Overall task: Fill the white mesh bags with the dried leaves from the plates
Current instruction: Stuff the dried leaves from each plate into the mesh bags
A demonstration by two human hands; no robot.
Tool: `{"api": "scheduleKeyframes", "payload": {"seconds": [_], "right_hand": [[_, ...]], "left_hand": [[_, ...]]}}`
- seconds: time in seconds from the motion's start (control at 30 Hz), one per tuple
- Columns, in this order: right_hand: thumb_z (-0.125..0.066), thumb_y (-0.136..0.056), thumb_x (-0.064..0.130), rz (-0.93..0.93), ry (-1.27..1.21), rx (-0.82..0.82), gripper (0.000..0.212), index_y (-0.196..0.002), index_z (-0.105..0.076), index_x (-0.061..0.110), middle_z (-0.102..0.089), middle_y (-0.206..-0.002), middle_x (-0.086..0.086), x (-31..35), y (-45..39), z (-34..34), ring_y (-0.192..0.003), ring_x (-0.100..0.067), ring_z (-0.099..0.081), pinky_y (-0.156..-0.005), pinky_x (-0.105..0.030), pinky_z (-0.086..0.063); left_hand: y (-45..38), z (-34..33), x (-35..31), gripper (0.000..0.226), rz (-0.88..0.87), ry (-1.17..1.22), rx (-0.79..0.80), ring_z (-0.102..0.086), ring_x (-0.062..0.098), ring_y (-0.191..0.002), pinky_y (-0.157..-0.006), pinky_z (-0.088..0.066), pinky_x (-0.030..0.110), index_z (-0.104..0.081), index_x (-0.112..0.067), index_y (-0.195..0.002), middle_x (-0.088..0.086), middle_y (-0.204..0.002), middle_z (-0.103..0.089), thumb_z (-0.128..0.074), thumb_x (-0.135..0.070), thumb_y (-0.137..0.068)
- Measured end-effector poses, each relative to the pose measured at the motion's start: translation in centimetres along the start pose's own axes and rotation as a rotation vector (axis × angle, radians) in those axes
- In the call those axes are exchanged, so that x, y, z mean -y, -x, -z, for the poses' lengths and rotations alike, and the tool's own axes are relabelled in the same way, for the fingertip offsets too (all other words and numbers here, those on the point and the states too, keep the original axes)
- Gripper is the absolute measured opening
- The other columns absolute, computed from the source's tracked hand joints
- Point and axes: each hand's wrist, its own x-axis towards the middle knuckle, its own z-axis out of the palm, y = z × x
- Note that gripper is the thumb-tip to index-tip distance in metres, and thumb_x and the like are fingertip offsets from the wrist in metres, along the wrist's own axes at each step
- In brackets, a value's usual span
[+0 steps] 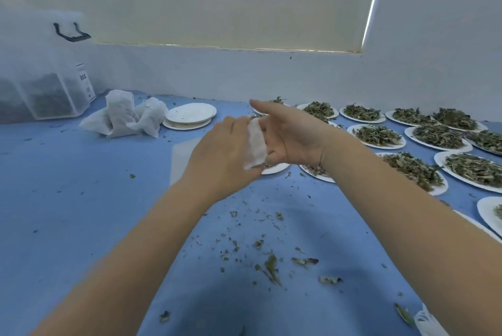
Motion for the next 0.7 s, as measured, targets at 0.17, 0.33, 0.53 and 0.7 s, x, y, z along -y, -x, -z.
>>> {"api": "scheduleKeyframes", "payload": {"seconds": [0.17,0.33,0.53,0.7], "right_hand": [[-0.048,-0.091,0.050,0.039,0.130,-0.180,0.049,-0.101,-0.067,0.006,-0.071,-0.095,-0.010,0.6,-2.8,2.1,-0.079,-0.022,-0.069,-0.057,-0.025,-0.054],[-0.064,-0.088,0.029,0.168,0.529,-0.616,0.016,-0.096,-0.073,0.018,-0.074,-0.085,0.003,-1.9,-4.7,5.8,-0.076,-0.009,-0.068,-0.067,-0.022,-0.056],[-0.065,-0.080,0.050,0.045,1.116,-0.669,0.041,-0.116,-0.062,0.032,-0.061,-0.103,0.008,-5.1,-7.9,8.5,-0.091,-0.009,-0.055,-0.073,-0.023,-0.037],[-0.065,-0.081,0.049,0.036,1.367,-0.519,0.044,-0.121,-0.061,0.033,-0.057,-0.101,0.004,-5.6,-9.9,9.4,-0.087,-0.009,-0.047,-0.073,-0.024,-0.037]], "left_hand": [[-1.2,-1.1,3.7,0.051,-0.018,-0.110,-0.161,-0.059,0.038,-0.080,-0.060,-0.043,0.036,-0.056,0.005,-0.110,0.018,-0.092,-0.060,-0.073,-0.012,-0.066],[-1.7,-3.4,8.1,0.053,0.059,-0.196,-0.031,-0.052,0.033,-0.091,-0.067,-0.030,0.031,-0.052,-0.006,-0.117,0.012,-0.105,-0.058,-0.070,-0.021,-0.069],[-3.2,-6.6,11.1,0.056,0.067,-0.191,0.106,-0.052,0.030,-0.098,-0.081,-0.033,0.034,-0.050,-0.012,-0.122,0.007,-0.109,-0.055,-0.068,-0.031,-0.072],[-5.4,-8.8,11.8,0.058,0.075,-0.065,0.122,-0.052,0.028,-0.100,-0.076,-0.031,0.031,-0.052,-0.015,-0.122,0.004,-0.111,-0.056,-0.069,-0.030,-0.069]]}}
